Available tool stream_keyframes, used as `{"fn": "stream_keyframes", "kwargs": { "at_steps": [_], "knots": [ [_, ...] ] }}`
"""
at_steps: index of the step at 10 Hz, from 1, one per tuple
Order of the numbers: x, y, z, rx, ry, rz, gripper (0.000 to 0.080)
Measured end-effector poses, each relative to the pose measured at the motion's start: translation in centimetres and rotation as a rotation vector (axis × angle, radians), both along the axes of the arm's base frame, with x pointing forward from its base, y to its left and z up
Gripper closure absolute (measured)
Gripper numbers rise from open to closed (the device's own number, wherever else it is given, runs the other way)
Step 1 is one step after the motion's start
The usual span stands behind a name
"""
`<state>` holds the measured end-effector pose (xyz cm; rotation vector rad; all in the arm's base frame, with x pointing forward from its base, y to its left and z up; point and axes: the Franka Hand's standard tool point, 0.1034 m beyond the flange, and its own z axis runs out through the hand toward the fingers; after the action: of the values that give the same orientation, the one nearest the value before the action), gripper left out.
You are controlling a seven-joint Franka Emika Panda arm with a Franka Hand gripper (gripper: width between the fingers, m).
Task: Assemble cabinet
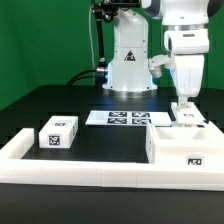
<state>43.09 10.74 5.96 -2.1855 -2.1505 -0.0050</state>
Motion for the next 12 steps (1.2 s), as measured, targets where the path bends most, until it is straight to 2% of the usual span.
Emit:
{"fn": "stream_keyframes", "kwargs": {
  "at_steps": [2, 5, 9, 12],
  "knots": [
    [1.2, 0.2, 1.2, -0.003, -0.023, 0.002, 0.0738],
    [2.2, 0.0, 1.1, 0.002, -0.024, -0.012, 0.0738],
    [2.0, 0.0, 0.9, 0.002, -0.020, -0.011, 0.0738],
    [2.7, -0.3, 0.9, 0.007, -0.027, -0.017, 0.0738]
  ]
}}
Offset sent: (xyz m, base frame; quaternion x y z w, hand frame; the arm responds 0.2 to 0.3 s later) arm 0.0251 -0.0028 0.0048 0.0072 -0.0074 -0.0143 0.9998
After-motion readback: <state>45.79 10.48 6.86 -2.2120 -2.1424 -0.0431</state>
